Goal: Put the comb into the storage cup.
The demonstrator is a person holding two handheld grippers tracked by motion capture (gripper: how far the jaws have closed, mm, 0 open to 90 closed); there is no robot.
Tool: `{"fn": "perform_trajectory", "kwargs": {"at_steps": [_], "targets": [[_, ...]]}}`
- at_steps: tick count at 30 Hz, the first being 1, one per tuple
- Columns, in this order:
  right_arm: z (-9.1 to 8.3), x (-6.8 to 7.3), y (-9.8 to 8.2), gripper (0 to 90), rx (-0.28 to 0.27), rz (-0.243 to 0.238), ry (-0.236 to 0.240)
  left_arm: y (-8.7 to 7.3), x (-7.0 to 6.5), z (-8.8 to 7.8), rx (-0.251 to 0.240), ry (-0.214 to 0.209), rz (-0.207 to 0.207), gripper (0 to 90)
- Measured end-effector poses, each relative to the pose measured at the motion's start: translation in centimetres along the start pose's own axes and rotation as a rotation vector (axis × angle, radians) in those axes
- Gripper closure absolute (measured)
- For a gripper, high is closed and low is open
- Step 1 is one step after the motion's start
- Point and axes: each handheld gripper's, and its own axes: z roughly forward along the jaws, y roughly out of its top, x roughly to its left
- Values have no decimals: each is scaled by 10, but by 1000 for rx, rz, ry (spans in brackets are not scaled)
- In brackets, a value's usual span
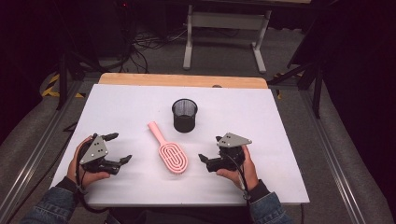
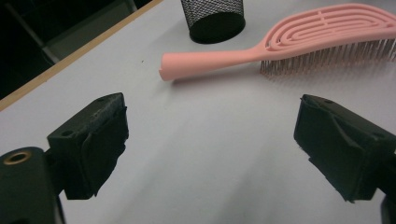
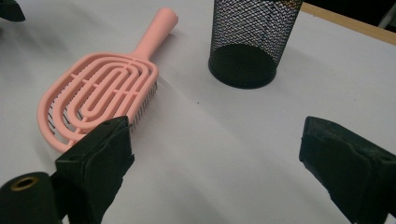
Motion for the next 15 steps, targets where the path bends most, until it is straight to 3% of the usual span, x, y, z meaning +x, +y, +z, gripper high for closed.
{"fn": "perform_trajectory", "kwargs": {"at_steps": [6,15], "targets": [[-1,-6,-6,94,12,3,17,7,4,8,22,-25,36,150],[-8,-11,-8,91,-5,-16,4,18,6,27,56,-55,81,150]]}}
